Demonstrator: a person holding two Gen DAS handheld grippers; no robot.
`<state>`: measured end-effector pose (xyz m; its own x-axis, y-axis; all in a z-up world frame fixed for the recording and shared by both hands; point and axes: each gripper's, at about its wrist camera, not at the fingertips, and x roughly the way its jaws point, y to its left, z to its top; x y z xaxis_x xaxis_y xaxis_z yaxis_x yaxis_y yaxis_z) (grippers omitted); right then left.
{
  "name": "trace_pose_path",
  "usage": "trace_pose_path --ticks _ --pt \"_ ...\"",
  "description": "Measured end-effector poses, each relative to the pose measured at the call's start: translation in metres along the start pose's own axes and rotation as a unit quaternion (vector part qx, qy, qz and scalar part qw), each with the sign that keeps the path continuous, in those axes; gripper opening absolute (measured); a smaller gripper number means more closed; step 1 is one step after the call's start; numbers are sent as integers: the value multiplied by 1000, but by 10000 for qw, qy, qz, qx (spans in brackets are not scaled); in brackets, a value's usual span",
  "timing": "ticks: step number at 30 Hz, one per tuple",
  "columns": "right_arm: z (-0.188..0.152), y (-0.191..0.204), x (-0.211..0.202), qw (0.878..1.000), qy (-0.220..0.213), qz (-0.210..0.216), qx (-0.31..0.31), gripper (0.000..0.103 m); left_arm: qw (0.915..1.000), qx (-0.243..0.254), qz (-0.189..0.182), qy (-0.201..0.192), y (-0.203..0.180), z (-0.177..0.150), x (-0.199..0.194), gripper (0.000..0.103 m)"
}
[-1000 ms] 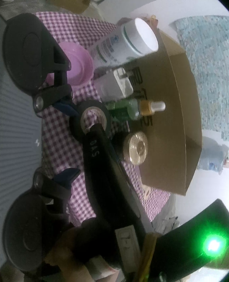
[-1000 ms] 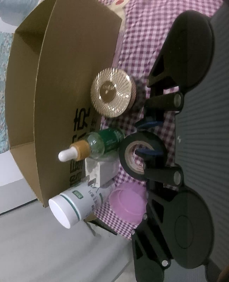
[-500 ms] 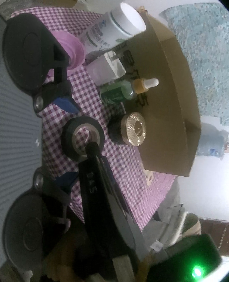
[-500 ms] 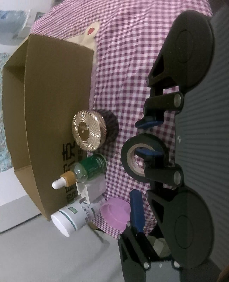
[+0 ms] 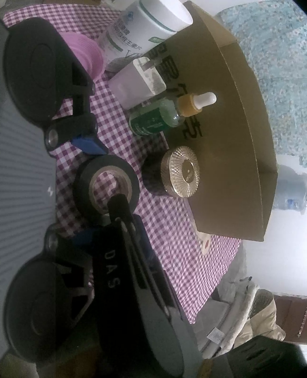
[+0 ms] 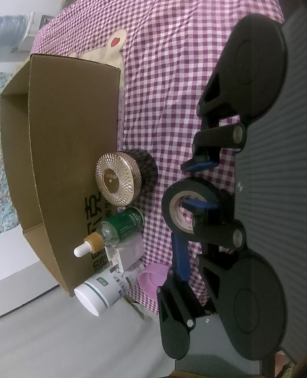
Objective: Organize rigid objects
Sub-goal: 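Lift the black tape roll with the right tool toward the box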
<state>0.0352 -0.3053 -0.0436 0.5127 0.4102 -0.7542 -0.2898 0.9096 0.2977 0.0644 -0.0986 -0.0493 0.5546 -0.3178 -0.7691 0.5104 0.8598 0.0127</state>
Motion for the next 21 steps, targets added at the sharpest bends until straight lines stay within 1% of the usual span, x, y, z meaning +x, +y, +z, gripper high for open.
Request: trace_pose_path --ticks 3,6,9,12,15,18,21 --pt "-1 0 0 10000 7 53 81 21 10000 15 32 -16 -2 1 -1 66" --pt "0 2 -4 9999 -48 39 89 21 9999 70 86 -120 -4 3 -7 66" --pt "5 8 -15 9998 -198 49 30 21 9994 88 157 -308 -3 8 -23 66" --pt "16 20 -34 9988 -457 52 -169 21 9977 141 281 -606 -1 19 -44 66" --pt "38 34 -55 9954 -831 71 -472 21 9935 246 505 -991 6 40 -68 66" --pt "66 46 -69 9903 -1153 135 -770 21 9890 297 711 -1259 18 65 -84 66" --pt "100 52 -74 9854 -1335 237 -1025 22 9873 260 842 -1324 34 92 -90 66"
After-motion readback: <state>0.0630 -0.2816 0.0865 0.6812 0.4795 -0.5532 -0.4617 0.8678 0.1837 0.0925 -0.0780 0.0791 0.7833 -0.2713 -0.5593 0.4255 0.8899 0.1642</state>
